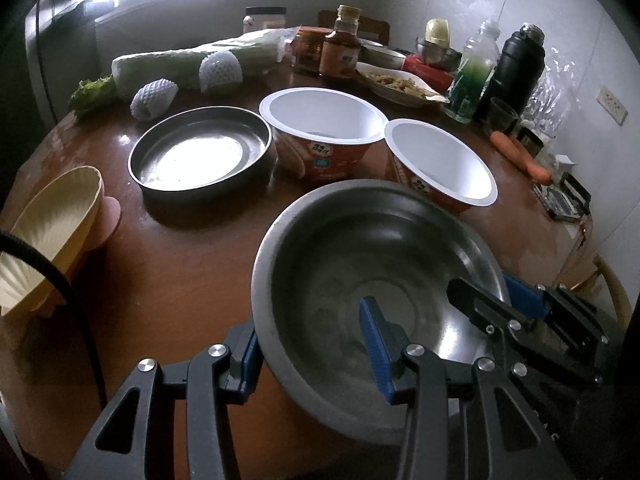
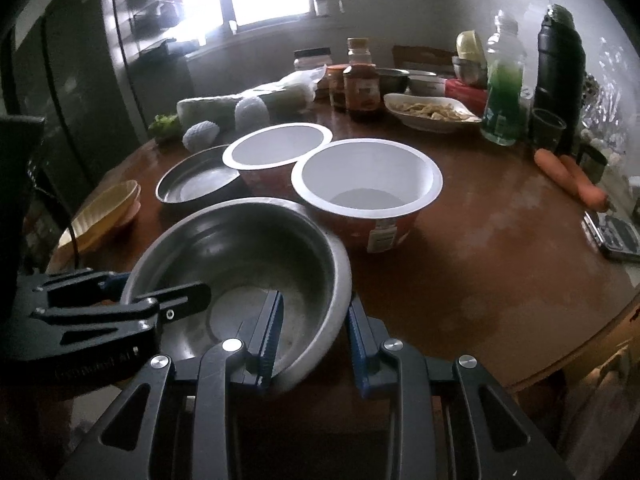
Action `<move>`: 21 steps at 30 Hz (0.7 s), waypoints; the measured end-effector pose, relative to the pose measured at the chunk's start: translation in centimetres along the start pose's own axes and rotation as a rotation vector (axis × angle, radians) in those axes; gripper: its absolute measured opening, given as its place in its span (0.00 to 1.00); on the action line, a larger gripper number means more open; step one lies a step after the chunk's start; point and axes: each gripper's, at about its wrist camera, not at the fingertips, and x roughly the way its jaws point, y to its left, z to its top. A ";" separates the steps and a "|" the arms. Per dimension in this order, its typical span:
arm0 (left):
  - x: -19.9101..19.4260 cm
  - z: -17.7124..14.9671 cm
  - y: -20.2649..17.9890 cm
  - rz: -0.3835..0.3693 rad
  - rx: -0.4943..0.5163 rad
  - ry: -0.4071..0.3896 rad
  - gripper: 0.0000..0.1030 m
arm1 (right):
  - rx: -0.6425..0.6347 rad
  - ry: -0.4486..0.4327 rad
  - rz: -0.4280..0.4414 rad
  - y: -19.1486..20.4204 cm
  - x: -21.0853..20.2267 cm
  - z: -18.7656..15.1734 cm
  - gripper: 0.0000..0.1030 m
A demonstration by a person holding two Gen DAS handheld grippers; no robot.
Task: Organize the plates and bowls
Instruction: 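Grip the rim of the large steel bowl with the left tool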
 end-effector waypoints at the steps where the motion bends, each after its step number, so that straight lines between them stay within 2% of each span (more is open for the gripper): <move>1: 0.0 0.0 0.1 0.001 -0.001 0.001 0.44 | -0.001 -0.002 0.002 0.0 0.0 0.1 0.31; 12: 0.1 -0.2 0.4 -0.001 -0.004 0.018 0.44 | -0.020 0.019 0.039 0.7 0.4 0.0 0.33; 21: -1.4 -0.2 1.6 0.012 -0.034 -0.019 0.44 | 0.003 0.019 0.042 0.5 0.3 0.1 0.36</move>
